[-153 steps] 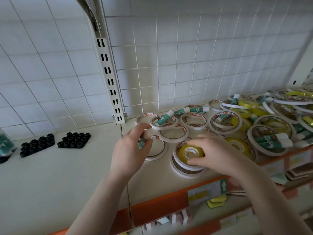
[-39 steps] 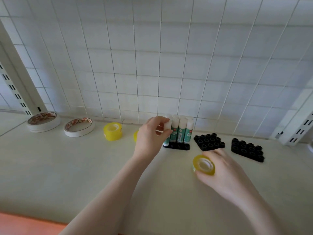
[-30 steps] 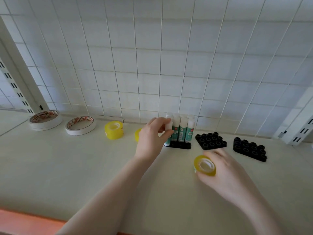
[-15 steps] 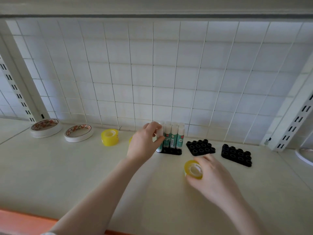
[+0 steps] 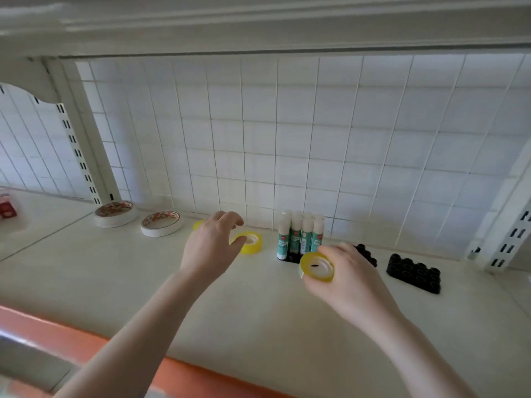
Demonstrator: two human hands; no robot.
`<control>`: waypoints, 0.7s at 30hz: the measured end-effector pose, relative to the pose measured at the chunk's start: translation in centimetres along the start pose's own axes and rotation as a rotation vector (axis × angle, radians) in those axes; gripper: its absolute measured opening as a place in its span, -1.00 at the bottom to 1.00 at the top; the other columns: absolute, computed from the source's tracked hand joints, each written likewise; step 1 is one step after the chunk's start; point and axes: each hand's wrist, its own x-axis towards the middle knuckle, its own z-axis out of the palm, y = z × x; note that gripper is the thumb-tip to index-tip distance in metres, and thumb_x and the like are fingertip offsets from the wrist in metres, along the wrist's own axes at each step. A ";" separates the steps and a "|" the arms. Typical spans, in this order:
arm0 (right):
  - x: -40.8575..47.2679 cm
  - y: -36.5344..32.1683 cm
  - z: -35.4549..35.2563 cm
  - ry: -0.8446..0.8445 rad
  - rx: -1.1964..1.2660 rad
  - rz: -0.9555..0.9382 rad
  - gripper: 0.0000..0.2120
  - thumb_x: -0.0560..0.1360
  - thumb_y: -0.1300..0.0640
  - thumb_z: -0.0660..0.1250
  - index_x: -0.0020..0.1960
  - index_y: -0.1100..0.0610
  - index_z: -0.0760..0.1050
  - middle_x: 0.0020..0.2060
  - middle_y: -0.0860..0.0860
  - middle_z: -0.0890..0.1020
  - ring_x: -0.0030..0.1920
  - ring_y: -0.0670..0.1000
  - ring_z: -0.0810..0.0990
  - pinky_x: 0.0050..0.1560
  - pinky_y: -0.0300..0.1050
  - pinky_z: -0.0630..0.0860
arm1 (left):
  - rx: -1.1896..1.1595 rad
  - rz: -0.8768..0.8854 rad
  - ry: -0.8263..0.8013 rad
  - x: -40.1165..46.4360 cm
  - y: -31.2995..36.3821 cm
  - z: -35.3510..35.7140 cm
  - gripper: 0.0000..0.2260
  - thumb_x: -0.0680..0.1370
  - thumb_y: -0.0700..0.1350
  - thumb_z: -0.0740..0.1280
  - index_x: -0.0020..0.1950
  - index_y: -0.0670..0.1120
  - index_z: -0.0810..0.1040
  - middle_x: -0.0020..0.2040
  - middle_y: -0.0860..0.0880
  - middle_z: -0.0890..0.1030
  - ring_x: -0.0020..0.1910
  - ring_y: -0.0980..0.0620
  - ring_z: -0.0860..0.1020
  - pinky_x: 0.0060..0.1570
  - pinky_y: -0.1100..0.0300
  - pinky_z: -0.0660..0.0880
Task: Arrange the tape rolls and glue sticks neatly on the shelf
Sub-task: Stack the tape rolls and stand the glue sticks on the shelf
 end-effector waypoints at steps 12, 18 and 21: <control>5.0 -7.7 6.4 0.022 -0.034 0.040 -0.72 0.40 -0.11 0.34 -0.01 0.04 0.49 -0.10 -0.06 0.44 -0.10 0.01 0.45 -0.20 -0.14 0.30 | 0.069 0.017 -0.145 -0.4 -10.8 -3.3 -0.83 0.47 -0.04 0.39 0.05 0.00 0.55 0.00 0.05 0.54 -0.08 0.01 0.54 -0.19 0.11 0.47; 8.8 -9.4 9.6 -0.010 -0.100 0.121 -0.68 0.38 -0.03 0.37 0.04 0.14 0.50 -0.05 0.01 0.44 0.02 0.09 0.48 -0.02 -0.08 0.41 | 0.008 0.065 -0.186 1.0 -14.2 -3.9 -0.83 0.46 -0.03 0.40 0.03 0.02 0.56 -0.02 0.05 0.55 -0.10 0.00 0.56 -0.19 0.07 0.50; 10.1 -9.4 10.7 -0.030 -0.127 0.188 -0.70 0.38 0.00 0.36 0.02 0.15 0.49 -0.04 0.03 0.44 0.04 0.11 0.48 -0.08 -0.10 0.36 | -0.051 0.075 -0.196 1.2 -15.0 -3.4 -0.84 0.46 -0.03 0.40 0.02 0.03 0.56 -0.03 0.08 0.54 -0.08 0.02 0.55 -0.22 0.13 0.46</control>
